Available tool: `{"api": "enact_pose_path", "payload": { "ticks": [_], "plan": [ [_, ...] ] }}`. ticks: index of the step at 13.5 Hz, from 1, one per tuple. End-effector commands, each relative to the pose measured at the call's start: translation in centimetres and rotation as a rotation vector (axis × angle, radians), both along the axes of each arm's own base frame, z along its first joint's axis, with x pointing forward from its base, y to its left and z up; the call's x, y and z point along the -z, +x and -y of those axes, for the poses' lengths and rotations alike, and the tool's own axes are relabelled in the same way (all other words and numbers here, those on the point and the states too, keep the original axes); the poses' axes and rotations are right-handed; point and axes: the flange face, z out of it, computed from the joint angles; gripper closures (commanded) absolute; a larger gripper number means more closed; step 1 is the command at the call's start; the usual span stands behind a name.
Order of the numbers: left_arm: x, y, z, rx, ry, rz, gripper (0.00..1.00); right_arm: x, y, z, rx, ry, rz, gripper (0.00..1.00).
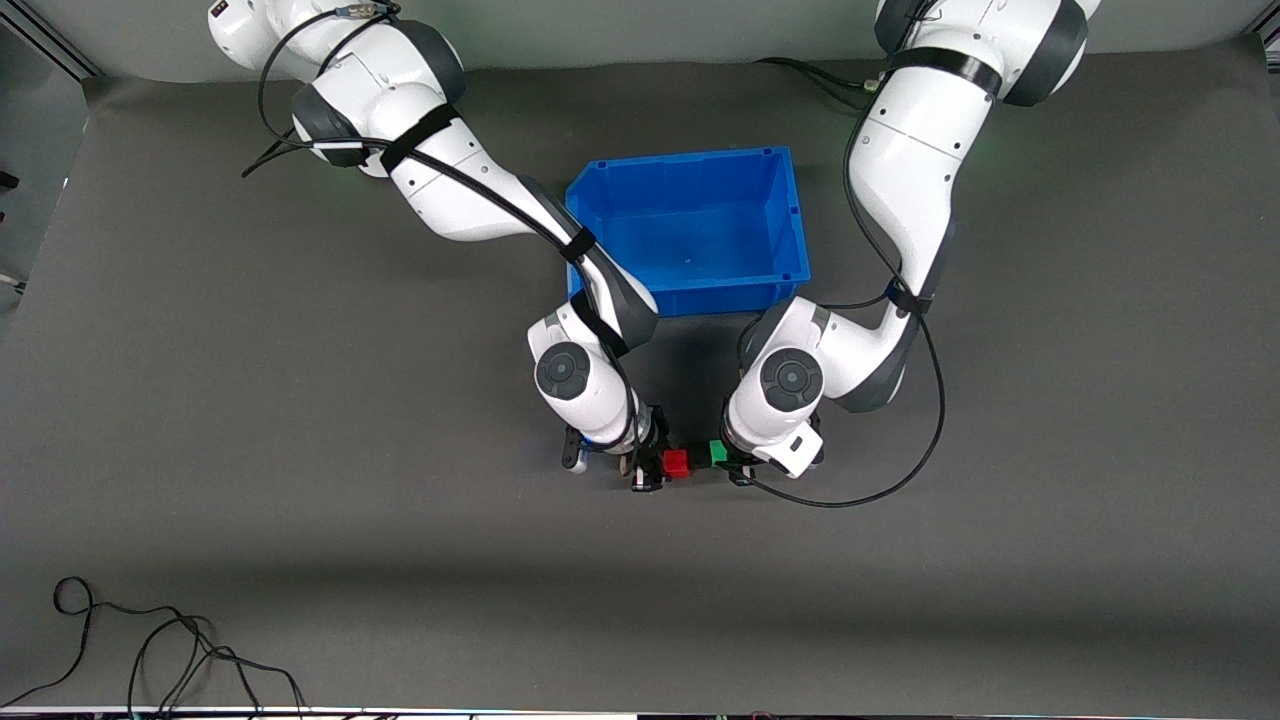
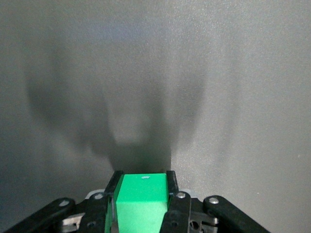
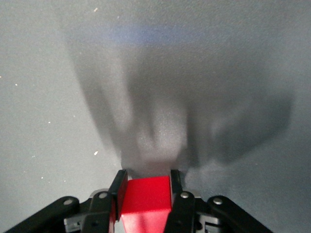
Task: Attach green and red cubes to black cube
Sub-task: 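Press the red and green cubes against the black cube's sides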
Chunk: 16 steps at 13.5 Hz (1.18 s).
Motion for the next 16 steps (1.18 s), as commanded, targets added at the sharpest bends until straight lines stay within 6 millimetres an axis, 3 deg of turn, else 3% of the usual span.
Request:
{"api": "enact_pose_path", "payload": {
  "ticks": [1, 3, 5, 6, 9, 10, 12, 15, 16],
  "plan": [
    [-0.5, 0.2, 1.3, -0.011, -0.012, 0.019, 0.97, 1.4, 0.1, -0.7, 0.022, 0.001, 0.032, 1.00],
    [-0.4, 0.3, 1.2, -0.014, -0.011, 0.018, 0.96, 1.6, -0.4, -1.1, 0.012, -0.005, 0.029, 1.00],
    [-0.4, 0.3, 1.2, -0.012, -0.010, 0.019, 0.62, 1.2, -0.6, -1.4, -0.002, -0.015, 0.035, 1.00],
    [-0.4, 0.3, 1.2, -0.011, -0.009, 0.019, 0.54, 1.3, -0.7, -1.5, -0.004, -0.017, 0.032, 1.00],
    [-0.5, 0.3, 1.2, -0.011, -0.010, 0.021, 0.51, 0.9, -0.6, -1.6, -0.006, -0.018, 0.031, 1.00],
    [-0.5, 0.3, 1.2, -0.005, -0.008, 0.024, 0.39, 0.8, -0.6, -1.6, -0.006, -0.017, 0.033, 1.00],
    [-0.7, 0.3, 1.2, 0.002, -0.006, 0.026, 0.00, 0.8, -0.6, -1.6, -0.006, -0.017, 0.033, 1.00],
    [-4.0, 2.1, -1.0, 0.015, 0.003, 0.065, 0.00, 0.8, -0.5, -1.4, -0.008, -0.019, 0.035, 1.00],
    [-6.6, 2.7, -2.2, 0.059, 0.009, 0.079, 0.00, 0.9, -0.5, -1.4, -0.015, -0.025, 0.040, 0.90]
  ]
}}
